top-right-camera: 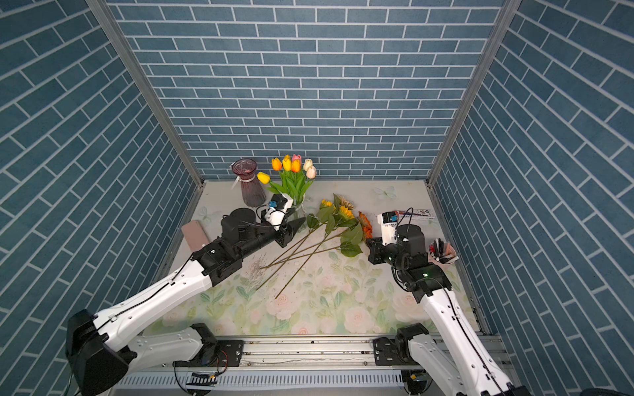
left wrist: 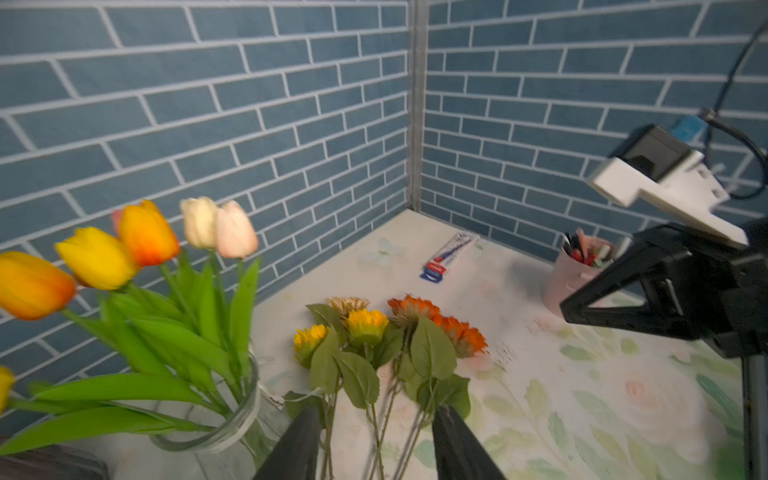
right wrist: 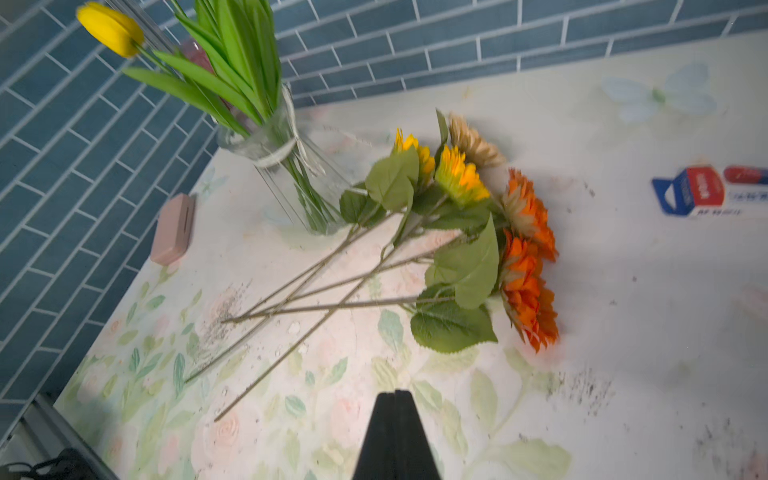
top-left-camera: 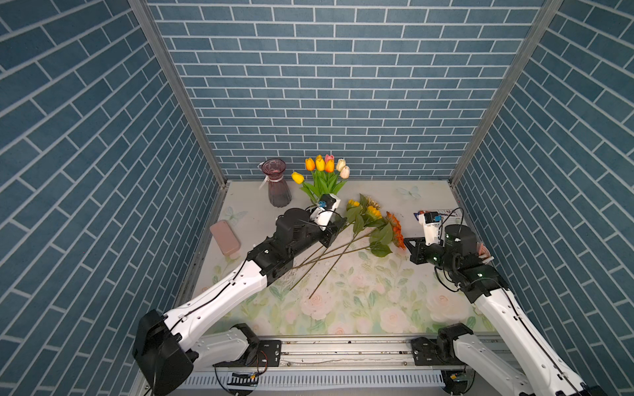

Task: Arrange the flowers in different vases according to their variety
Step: Pick up the flower at the center of the board.

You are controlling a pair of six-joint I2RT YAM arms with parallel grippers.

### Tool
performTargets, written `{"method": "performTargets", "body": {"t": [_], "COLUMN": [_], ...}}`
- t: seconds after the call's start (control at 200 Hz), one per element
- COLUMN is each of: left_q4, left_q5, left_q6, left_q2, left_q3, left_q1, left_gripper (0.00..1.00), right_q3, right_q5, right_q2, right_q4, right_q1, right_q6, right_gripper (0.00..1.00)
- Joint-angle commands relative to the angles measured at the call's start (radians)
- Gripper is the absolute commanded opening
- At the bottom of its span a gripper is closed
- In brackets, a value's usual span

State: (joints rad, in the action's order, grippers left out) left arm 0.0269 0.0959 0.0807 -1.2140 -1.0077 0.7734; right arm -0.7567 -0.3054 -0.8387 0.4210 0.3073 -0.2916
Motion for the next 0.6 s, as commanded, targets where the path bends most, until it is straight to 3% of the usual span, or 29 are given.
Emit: {"method": "performTargets", "body": {"t": [0.0, 0.13, 0.3, 0.595], "left_q4": [-0.217, -0.263, -0.256, -0.373], "left_q5": [-0.037, -0.079, -0.095, -0.06], "left_q6": [0.081, 0.139, 0.223, 0.314], "left_q2": [-0.127, -0.343, -0.568, -0.792], "left_q3": [-0.035, -0.121, -0.231, -0.449], "left_q1": [0.064, 0.116, 0.121, 0.092], "left_gripper": [0.48, 0.46, 0.45, 0.45], "right_q3": [-0.008, -0.015, -0.041, -0.068], "right_q5": [-0.015, 0.004, 0.022, 0.049], "right_q2": [0.008, 0.027, 0.026, 0.052], "right_q4": [0.07, 0.094, 0.151, 0.199], "right_q1": [-0.002, -0.002, -0.004, -0.007], "right_q6": [-0.026, -0.035, -0.035, -0.014], "right_gripper": [0.0, 0.0, 0.0, 0.0]}}
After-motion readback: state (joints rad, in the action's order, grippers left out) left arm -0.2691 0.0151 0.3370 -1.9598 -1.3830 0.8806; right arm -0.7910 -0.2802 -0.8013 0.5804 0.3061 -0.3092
